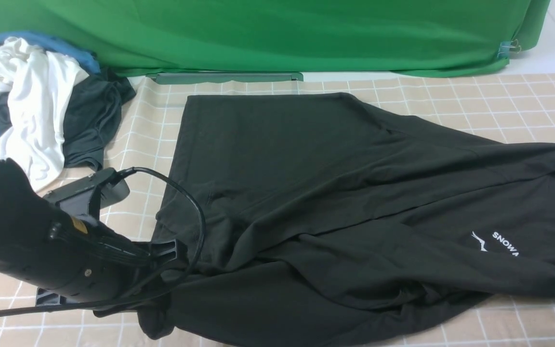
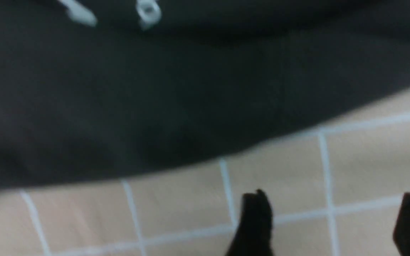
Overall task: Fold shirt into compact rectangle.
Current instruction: 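Grasp the near edge of the shirt at its hem and shoulder corners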
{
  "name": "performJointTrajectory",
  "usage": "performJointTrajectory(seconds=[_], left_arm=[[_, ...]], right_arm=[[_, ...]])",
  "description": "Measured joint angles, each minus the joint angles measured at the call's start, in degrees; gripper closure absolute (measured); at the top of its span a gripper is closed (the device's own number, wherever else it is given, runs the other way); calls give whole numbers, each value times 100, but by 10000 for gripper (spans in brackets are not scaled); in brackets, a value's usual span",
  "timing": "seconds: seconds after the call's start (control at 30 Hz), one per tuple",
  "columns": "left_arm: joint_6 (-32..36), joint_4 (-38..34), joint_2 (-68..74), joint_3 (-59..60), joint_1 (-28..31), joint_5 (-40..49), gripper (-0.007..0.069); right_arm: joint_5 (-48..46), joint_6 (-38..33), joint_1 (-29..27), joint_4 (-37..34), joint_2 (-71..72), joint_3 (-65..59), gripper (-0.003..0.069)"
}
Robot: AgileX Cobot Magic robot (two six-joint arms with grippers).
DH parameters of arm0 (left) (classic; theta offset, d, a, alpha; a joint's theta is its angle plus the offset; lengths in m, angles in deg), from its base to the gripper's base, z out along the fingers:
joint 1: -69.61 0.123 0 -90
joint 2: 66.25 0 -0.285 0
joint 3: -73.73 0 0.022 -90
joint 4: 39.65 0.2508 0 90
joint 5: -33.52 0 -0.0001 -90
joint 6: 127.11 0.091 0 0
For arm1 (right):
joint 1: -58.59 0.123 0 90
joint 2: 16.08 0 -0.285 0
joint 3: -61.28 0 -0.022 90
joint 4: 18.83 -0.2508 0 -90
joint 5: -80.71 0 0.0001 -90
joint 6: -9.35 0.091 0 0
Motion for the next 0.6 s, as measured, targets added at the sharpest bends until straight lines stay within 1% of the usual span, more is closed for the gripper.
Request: performJointTrajectory(seconds=[0.07, 0.17, 0.23, 0.3, 0.4, 0.53, 0.57, 0.6], left_arm=[[0, 0, 0, -5, 0, 11, 602], [0, 13, 0, -5, 0, 16, 602], [0, 35, 0, -5, 0, 16, 602], [0, 54, 0, -5, 0, 16, 602], [0, 102, 0, -7, 0, 16, 602], [0, 157, 0, -7, 0, 16, 602], [0, 169, 0, -7, 0, 16, 602], [0, 186, 0, -18, 0, 35, 602]], right_arm=[[260, 0, 0, -210, -94, 0, 111], [604, 0, 0, -399, -279, 0, 106], [792, 0, 0, -445, -430, 0, 128], [933, 0, 0, -487, -619, 0, 169], [1109, 0, 0, -552, -879, 0, 271], [1266, -20, 0, -570, -1043, 24, 536], [1285, -55, 0, -592, -1043, 24, 575], [1285, -112, 0, -603, -1043, 24, 594]])
